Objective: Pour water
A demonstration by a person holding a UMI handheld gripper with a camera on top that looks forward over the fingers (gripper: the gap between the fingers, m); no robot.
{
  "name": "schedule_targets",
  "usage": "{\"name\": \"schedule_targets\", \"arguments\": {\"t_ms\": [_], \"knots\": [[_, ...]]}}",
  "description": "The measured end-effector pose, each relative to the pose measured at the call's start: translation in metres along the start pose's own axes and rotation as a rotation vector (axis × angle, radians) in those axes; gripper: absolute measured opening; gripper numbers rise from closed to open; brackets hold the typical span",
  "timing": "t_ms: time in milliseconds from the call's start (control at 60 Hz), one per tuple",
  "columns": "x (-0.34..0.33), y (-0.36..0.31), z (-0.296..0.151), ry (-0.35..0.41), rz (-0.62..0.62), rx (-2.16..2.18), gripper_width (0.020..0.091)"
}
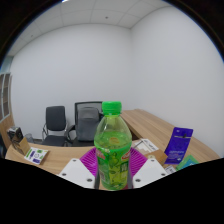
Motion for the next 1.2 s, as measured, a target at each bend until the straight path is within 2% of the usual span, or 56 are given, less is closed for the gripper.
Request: {"name": "schedule_targets", "arguments": {"t_ms": [17, 100, 267, 383, 417, 533, 667, 717, 883, 1067, 1150, 1200], "knots": [[0.002, 0.003, 0.012, 0.011, 0.000, -0.008, 0.0376], [0.023, 0.017, 0.042, -0.025, 0.001, 0.001, 0.0374], [0.049, 0.024, 0.086, -0.038, -0.005, -0.006, 0.0376], [0.057, 0.021, 0.104, -0.017, -0.026, 0.025, 0.0397], [0.057, 0.022, 0.102, 0.023, -0.029, 0.036, 0.0402], [0.054, 0.024, 0.107, 0.059, -0.035, 0.062, 0.0431], [0.053, 0.023, 0.107, 0.064, -0.038, 0.055, 0.0509], [0.053, 0.022, 0.108, 0.046, -0.047, 0.053, 0.0558], [0.030, 0.018, 0.118, -0.046, -0.063, 0.054, 0.0823], [-0.056, 0.003, 0.126, -0.184, -0.119, 0.027, 0.0829], [-0.100, -0.005, 0.114, -0.253, -0.169, 0.034, 0.0818], [-0.122, -0.009, 0.100, -0.262, -0.201, 0.030, 0.0811]]}}
Point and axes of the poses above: the point between the fingertips, and its own axes, seen from behind it with the camera up: y to the right, z down, x forward, the way the camera looks, the point moved 7 cm from there along -x, backward, against the way the camera looks, and after that the axes turned 8 degrees about -x, right-handed, at the moved point
